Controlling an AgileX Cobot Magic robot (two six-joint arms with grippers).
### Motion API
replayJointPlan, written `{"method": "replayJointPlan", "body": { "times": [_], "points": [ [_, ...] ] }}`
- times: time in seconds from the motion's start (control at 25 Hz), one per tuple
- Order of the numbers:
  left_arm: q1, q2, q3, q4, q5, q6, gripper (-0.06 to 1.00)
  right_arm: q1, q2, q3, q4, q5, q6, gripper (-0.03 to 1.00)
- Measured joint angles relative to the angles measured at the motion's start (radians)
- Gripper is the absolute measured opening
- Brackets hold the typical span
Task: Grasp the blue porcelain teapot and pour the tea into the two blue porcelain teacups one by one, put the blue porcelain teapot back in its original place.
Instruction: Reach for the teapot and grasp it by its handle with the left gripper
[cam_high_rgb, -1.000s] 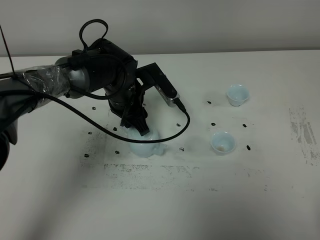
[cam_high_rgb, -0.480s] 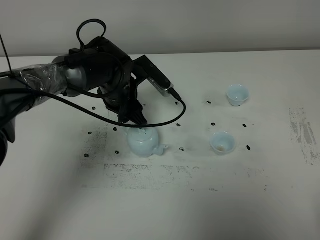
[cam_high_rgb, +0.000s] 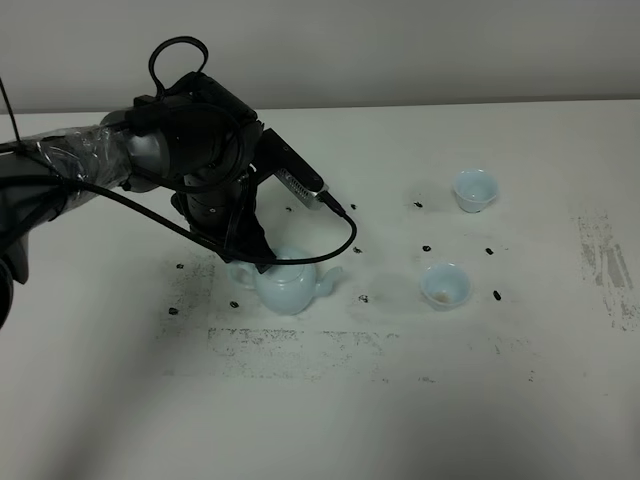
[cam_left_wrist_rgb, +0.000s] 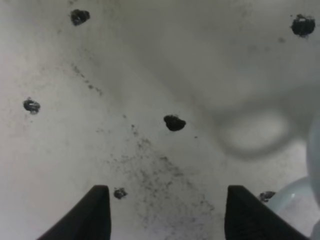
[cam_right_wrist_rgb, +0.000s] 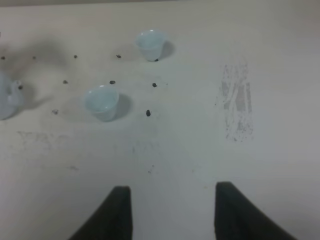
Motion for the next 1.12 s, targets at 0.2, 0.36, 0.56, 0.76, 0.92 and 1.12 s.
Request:
{"method": "replayJointPlan", "body": {
  "times": [0.2,0.36,0.56,0.76,0.92,1.12],
  "points": [
    [-0.010,0.000,0.000,-0.068,0.010,-0.001,0.52,0.000,0.000,0.000,0.000,0.000,0.000,0.41],
    [-0.016,0.000,0.000,-0.076,0.034,-0.003,0.52,0.000,0.000,0.000,0.000,0.000,0.000,0.41],
    [-0.016,0.000,0.000,-0.077,0.064,-0.027,0.52,0.000,0.000,0.000,0.000,0.000,0.000,0.41],
    [-0.001,-0.008,0.000,-0.071,0.075,-0.030,0.52,0.000,0.000,0.000,0.000,0.000,0.000,0.41],
    [0.032,-0.059,0.000,-0.033,0.111,-0.032,0.52,0.000,0.000,0.000,0.000,0.000,0.000,0.41],
    [0.067,-0.193,0.093,0.002,0.114,-0.032,0.52,0.000,0.000,0.000,0.000,0.000,0.000,0.41]
  ]
}}
